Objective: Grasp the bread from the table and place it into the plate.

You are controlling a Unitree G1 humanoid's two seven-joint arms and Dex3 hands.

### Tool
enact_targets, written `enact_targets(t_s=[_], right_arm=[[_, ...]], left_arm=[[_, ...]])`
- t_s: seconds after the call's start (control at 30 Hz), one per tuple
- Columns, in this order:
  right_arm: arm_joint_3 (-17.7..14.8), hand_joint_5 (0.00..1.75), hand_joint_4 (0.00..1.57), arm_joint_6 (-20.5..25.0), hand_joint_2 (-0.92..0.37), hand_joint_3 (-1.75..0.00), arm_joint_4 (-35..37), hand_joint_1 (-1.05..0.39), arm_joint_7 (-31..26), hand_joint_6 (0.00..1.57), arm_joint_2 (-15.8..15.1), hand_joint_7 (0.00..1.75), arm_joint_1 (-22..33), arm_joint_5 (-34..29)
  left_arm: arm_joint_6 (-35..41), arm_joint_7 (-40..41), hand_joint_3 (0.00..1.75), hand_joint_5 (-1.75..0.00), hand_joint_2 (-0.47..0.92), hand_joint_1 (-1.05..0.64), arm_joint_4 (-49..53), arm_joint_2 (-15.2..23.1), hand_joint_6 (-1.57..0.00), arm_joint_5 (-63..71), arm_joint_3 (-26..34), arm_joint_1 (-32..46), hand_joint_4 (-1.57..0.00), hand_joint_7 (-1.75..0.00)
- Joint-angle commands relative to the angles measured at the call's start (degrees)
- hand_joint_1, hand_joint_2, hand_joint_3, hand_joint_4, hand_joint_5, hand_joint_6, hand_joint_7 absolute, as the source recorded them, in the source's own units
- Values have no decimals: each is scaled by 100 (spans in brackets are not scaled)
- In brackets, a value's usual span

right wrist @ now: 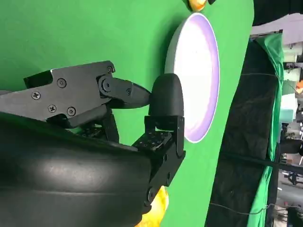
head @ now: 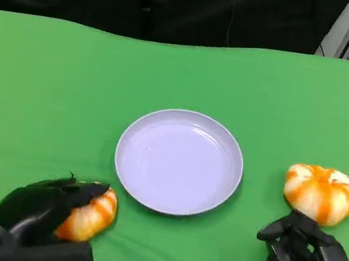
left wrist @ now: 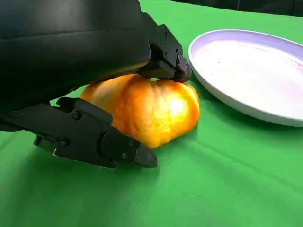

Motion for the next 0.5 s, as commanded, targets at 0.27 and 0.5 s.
enact_targets(t_s=[0.27, 0.5], right_arm=[[-15, 175, 58, -15, -92, -50, -63, -24, -7, 64, -87, 124, 5, 38], [-13, 175, 57, -18, -92, -49, -67, -25, -9, 64, -90, 125, 7, 34]], left_arm=[[278, -149, 7, -1, 92, -4, -68, 153, -41, -37, -87, 158, -44, -1], [331, -140, 9, -1, 92, -4, -101, 177, -41, -63, -124, 161, -45, -1]])
